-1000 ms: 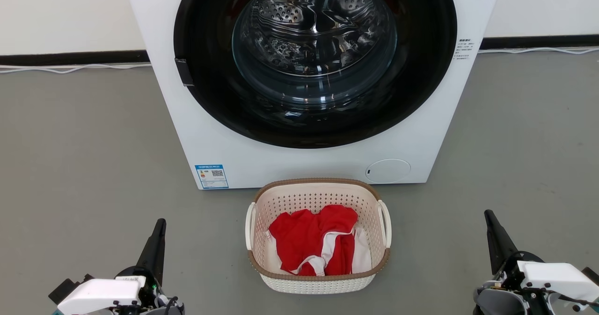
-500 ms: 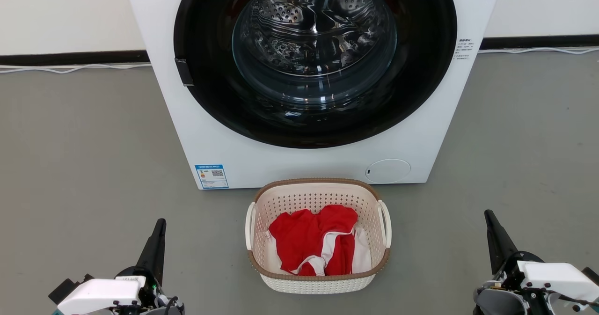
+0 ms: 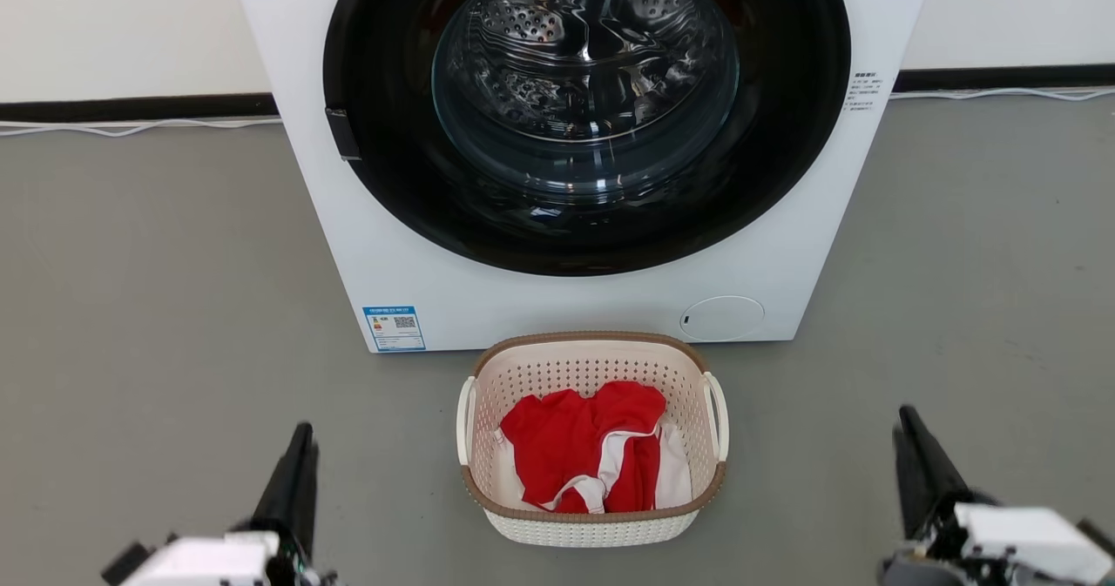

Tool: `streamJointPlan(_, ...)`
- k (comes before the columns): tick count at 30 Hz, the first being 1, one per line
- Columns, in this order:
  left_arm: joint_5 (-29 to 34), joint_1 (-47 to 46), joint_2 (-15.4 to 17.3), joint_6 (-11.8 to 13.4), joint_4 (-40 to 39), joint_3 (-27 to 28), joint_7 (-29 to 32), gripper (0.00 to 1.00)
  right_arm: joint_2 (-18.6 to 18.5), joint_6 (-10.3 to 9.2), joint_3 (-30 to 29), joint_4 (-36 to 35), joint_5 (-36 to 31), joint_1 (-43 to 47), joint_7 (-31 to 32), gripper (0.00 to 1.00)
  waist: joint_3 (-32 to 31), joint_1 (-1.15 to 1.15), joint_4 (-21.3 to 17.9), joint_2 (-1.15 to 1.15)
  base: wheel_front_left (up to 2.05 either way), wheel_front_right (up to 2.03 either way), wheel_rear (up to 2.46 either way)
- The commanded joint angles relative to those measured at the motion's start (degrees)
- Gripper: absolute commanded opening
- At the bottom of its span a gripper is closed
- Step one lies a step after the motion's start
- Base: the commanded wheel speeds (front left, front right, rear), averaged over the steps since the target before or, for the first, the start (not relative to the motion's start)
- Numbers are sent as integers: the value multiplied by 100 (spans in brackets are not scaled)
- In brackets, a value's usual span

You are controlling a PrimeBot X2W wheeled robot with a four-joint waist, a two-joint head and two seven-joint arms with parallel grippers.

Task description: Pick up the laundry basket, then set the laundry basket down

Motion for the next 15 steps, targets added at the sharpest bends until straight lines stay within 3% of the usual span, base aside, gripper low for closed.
streamJointPlan(1, -1, 77, -20, 0, 82, -5, 0, 100, 18, 0, 6, 88, 0, 71, 0, 100, 1, 0, 0, 0, 0, 0, 0)
streamJointPlan(8, 42, 72, -18, -2, 39, -73, -110, 100, 20, 2, 82, 4, -14, 71, -85, 100, -6, 13, -2, 0, 0, 0, 0)
streamJointPlan(15, 216, 47, -11, -5, -60, -115, -229, 100, -6, 5, 184, -113, -80, 52, -201, 100, 15, 1, -4, 0, 0, 0, 0)
